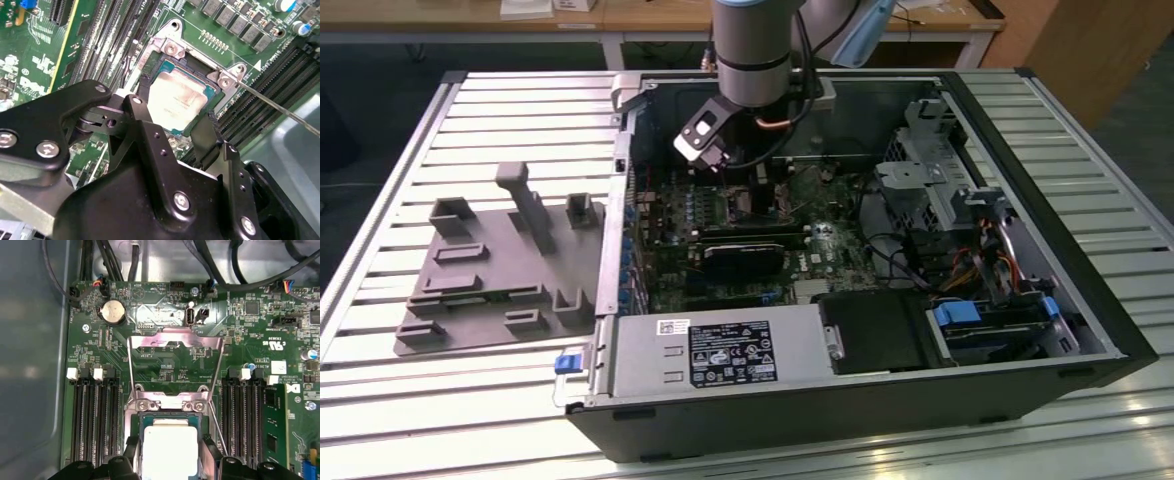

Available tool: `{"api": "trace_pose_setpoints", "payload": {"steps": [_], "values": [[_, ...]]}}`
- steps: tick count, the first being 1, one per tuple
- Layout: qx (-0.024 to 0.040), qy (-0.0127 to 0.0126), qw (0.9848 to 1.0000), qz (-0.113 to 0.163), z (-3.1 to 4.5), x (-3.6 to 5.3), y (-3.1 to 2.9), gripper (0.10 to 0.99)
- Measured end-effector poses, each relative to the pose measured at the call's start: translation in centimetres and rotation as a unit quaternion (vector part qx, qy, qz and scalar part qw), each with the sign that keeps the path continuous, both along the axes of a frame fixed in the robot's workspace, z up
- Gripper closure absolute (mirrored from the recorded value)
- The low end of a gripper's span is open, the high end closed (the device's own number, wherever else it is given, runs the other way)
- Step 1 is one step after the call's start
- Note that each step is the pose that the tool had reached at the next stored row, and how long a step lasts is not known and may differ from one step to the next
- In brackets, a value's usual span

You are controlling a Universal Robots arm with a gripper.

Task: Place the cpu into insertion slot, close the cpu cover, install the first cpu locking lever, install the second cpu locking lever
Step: 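Place the cpu into insertion slot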

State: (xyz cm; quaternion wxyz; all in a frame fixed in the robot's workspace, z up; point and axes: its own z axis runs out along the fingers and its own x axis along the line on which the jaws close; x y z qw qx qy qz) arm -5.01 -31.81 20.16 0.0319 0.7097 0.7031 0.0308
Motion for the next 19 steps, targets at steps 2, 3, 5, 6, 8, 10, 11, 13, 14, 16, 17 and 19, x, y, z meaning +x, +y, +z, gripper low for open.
{"api": "trace_pose_setpoints", "payload": {"steps": [2,3,5,6,8,10,11,13,14,16,17,19], "values": [[0.0,0.0,1.0,0.0,0.18,0.0,0.0,0.482],[0.0001,0.0,1.0,0.0,0.18,0.0,0.01,0.482],[0.0002,-0.0001,1.0,0.0,0.18,0.0,0.0,0.482],[0.0002,0.0,1.0,0.0,0.19,0.0,0.0,0.482],[0.0002,0.0,1.0,0.0,0.19,0.0,0.0,0.498],[0.0003,0.0,1.0,0.0,0.2,0.0,0.0,0.561],[0.0003,0.0,1.0,0.0,0.2,0.0,0.0,0.561],[0.0003,0.0,1.0,0.0,0.21,0.0,0.0,0.678],[0.0003,0.0,1.0,0.0,0.21,0.0,0.0,0.737],[0.0004,0.0,1.0,0.0,0.21,0.0,0.0,0.796],[0.0004,0.0,1.0,0.0,0.22,0.0,0.0,0.855],[0.0004,0.0,1.0,0.0,0.22,0.0,0.0,0.914]]}}
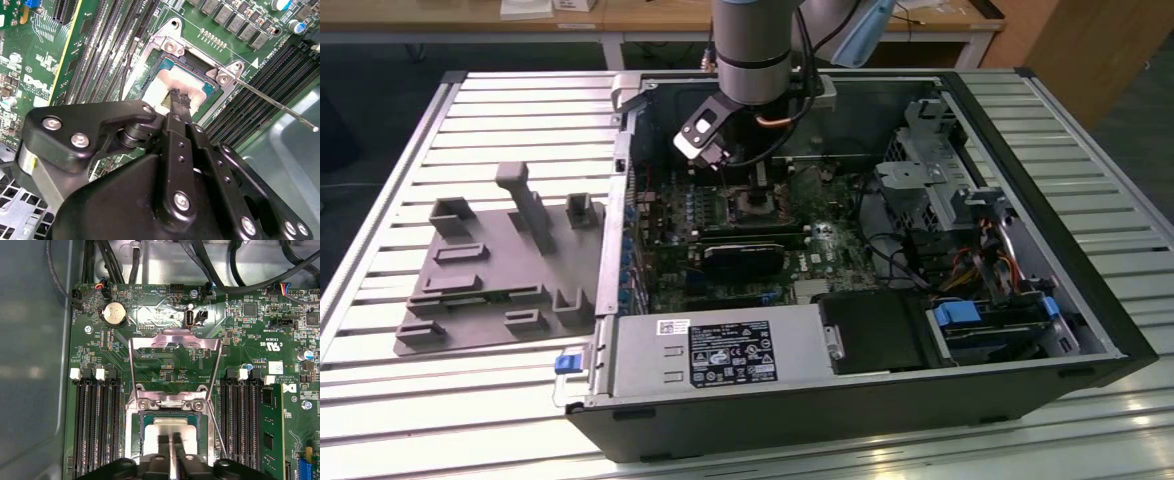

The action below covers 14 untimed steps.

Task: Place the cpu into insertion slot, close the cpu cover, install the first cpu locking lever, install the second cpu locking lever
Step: 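Place the cpu into insertion slot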

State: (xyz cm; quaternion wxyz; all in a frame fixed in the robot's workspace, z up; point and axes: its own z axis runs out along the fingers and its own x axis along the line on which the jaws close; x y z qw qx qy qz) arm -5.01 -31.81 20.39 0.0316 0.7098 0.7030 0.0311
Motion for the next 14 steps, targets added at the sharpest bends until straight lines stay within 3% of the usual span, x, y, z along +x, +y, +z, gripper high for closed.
{"api": "trace_pose_setpoints", "payload": {"steps": [1,3,7,14], "values": [[0.0,0.0,1.0,0.0,0.0,0.0,0.0,0.973],[0.0,0.0,1.0,0.0,0.01,0.0,0.0,0.984],[0.0062,0.0,1.0,0.0,0.01,0.0,-0.23,0.984],[0.0064,0.0,1.0,0.0,-0.25,0.0,-0.29,0.984]]}}
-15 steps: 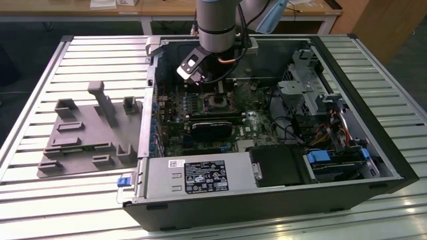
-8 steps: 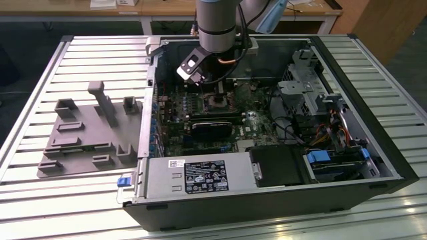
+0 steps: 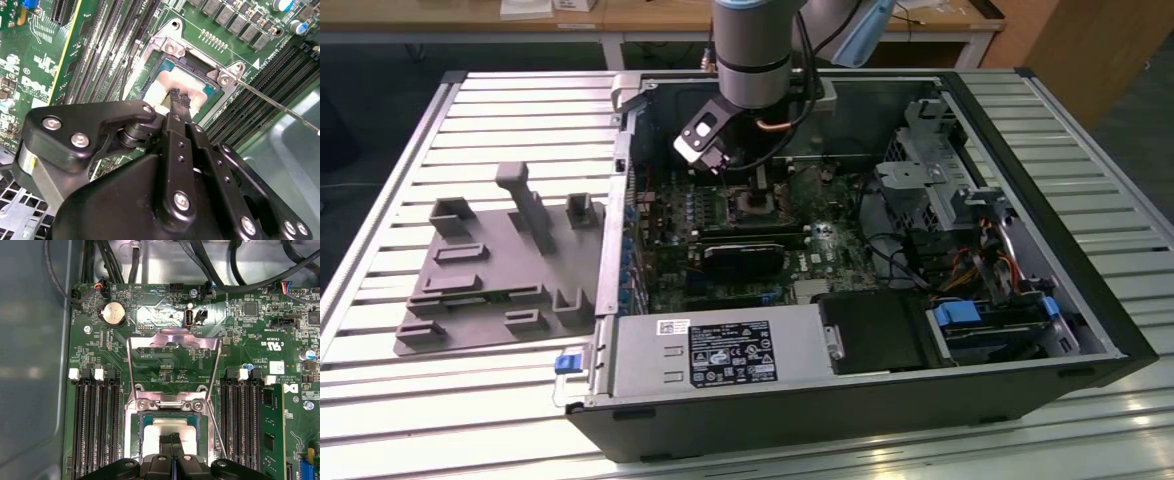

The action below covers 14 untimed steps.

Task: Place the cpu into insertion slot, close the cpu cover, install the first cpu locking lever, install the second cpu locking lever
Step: 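Place the cpu into insertion slot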

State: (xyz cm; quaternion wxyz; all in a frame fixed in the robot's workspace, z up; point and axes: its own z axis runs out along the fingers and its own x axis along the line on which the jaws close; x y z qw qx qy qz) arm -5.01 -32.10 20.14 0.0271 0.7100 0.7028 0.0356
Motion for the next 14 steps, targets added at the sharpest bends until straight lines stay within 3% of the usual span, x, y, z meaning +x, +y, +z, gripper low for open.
{"api": "trace_pose_setpoints", "payload": {"steps": [14], "values": [[0.0003,-0.0002,1.0,0.0,-0.07,0.01,0.01,0.984]]}}
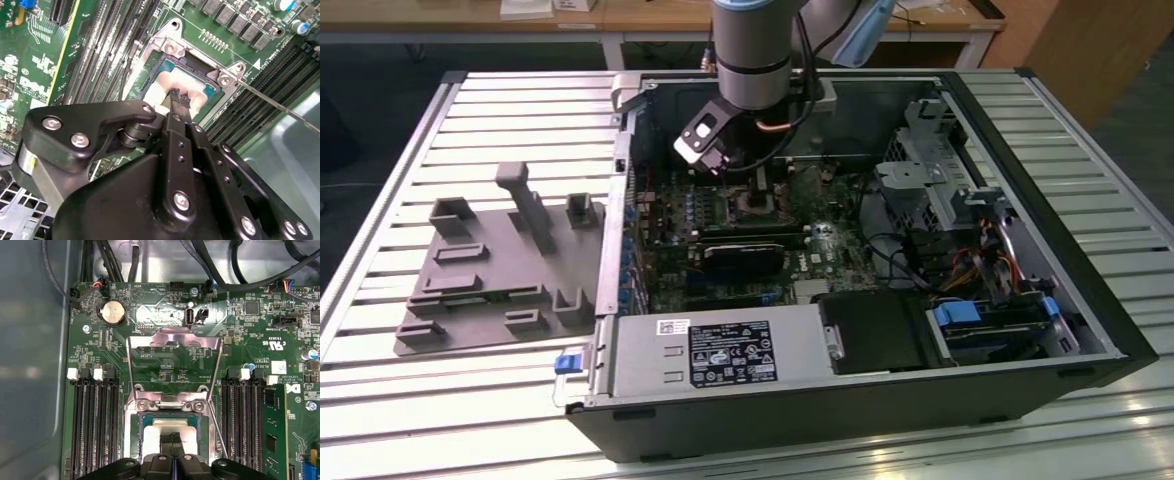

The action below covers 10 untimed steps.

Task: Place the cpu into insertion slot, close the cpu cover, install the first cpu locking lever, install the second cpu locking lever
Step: 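Place the cpu into insertion slot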

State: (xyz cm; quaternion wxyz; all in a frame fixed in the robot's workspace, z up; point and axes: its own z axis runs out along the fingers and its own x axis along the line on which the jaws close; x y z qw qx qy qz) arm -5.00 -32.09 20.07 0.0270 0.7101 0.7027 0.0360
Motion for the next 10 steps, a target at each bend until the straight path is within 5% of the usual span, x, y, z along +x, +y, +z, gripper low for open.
{"api": "trace_pose_setpoints", "payload": {"steps": [10], "values": [[-0.0003,-0.0003,1.0,0.0,1.56,-0.01,-0.01,0.984]]}}
